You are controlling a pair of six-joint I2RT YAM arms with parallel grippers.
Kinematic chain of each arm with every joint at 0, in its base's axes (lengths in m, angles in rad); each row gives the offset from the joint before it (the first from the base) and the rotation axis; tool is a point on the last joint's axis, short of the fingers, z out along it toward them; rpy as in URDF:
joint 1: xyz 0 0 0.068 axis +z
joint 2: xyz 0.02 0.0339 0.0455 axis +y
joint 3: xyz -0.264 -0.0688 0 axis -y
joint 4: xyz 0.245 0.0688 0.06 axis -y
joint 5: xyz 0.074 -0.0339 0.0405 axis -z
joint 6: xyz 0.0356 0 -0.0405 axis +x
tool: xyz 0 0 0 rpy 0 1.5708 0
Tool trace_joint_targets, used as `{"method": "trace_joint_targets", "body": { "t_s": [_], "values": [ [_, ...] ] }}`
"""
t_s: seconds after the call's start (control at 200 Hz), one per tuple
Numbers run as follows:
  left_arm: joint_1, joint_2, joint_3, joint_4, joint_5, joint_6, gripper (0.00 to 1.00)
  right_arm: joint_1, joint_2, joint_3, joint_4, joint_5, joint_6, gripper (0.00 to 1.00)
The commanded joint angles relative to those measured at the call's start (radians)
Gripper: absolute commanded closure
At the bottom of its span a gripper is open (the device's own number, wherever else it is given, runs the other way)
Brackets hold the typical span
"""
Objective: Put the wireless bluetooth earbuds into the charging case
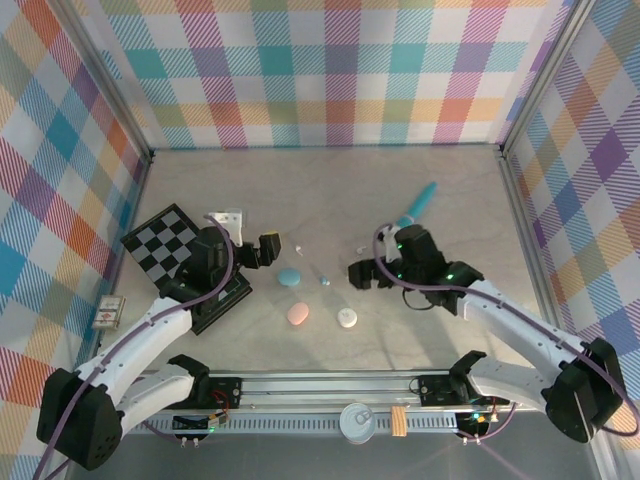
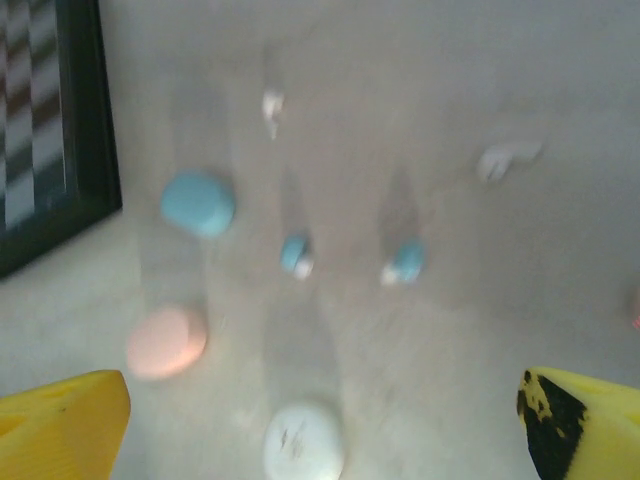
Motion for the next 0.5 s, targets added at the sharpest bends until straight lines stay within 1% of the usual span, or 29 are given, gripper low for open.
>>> {"method": "trace_joint_targets", "body": {
  "t_s": [0.0, 0.115, 0.275, 0.405, 0.5],
  "values": [
    [-0.002, -0.022, 0.036, -0.118, 0.007, -0.077, 0.00, 0.103, 0.040, 0.018, -0.138, 0.077, 0.099, 0.01],
    [-0.002, -0.014, 0.039, -0.130, -0.008, -0.084, 0.00, 0.190, 0.130, 0.058, -0.139, 0.101, 0.129, 0.01],
    [0.026, 0.012, 0.057, -0.172, -0.017, -0.117, 0.00, 0.301, 0.314, 0.151, -0.145, 0.154, 0.115, 0.01],
    [0.063, 0.005, 0.050, -0.190, -0.002, -0.144, 0.00, 0.379, 0.445, 0.257, -0.174, 0.196, 0.043, 0.00],
    [0.095, -0.010, 0.044, -0.210, 0.004, -0.157, 0.00, 0.425, 0.527, 0.330, -0.174, 0.189, -0.026, 0.00]
  ]
}}
